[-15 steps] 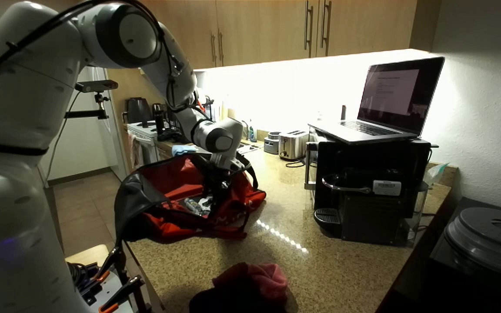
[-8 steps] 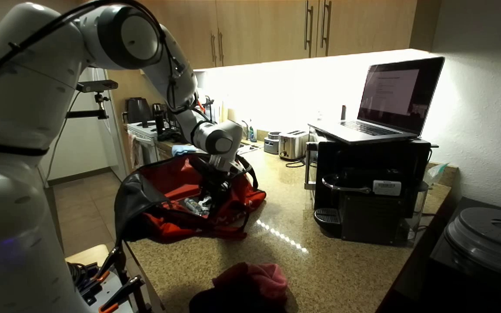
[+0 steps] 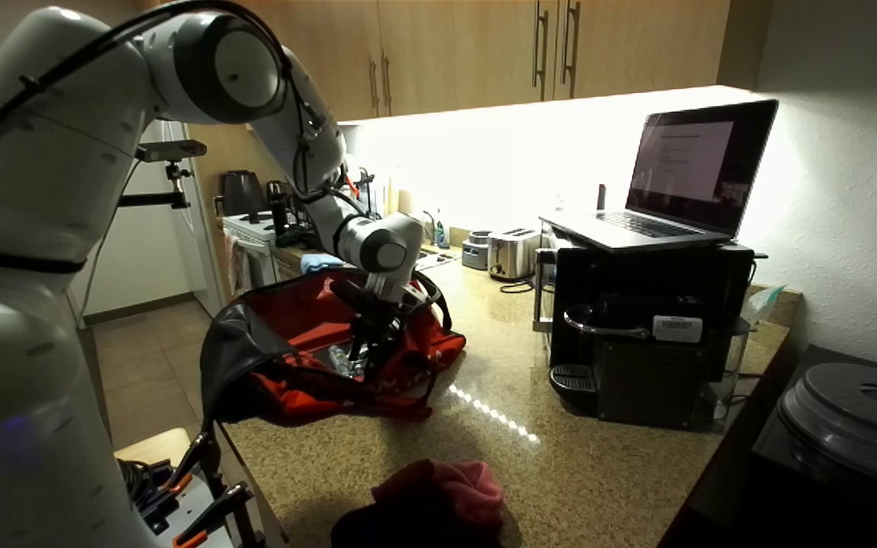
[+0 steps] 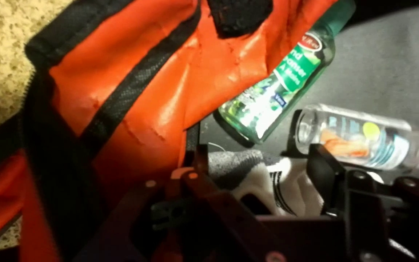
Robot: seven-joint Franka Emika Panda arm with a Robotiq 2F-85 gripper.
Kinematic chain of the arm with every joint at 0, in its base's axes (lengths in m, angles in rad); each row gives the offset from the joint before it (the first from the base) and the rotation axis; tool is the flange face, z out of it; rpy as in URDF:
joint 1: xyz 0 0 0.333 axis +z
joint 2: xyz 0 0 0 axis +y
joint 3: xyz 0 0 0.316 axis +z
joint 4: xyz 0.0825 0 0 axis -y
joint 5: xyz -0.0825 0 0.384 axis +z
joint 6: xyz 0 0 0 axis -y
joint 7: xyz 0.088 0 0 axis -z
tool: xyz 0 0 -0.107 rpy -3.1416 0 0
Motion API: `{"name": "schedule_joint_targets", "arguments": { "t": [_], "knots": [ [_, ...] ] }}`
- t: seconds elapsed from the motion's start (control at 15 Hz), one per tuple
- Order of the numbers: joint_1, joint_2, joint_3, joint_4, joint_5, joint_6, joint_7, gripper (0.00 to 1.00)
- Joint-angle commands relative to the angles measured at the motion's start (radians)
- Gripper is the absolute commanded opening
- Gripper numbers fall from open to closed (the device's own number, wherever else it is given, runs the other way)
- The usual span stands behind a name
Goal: Remove the sock from the bag
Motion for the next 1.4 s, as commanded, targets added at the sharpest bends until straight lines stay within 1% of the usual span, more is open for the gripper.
{"name": "schedule_joint_targets", "arguments": {
  "t": [0.0,0.2,0.33,0.6,0.87,1.33],
  "knots": [
    [0.011,-0.004,-0.01,-0.016,-0.019,0.027,-0.03,0.41],
    [0.01,-0.002,-0.006,-0.017,-0.014,0.046,-0.036,0.2],
    [0.012,-0.002,-0.006,-0.016,-0.017,0.049,-0.037,0.09],
    [0.01,-0.003,-0.005,-0.012,-0.015,0.051,-0.044,0.02],
    [0.008,-0.019,-0.004,-0.008,-0.001,0.045,-0.028,0.07],
    [0.001,-0.046,-0.001,0.016,0.017,0.011,-0.023,0.06]
  ]
}}
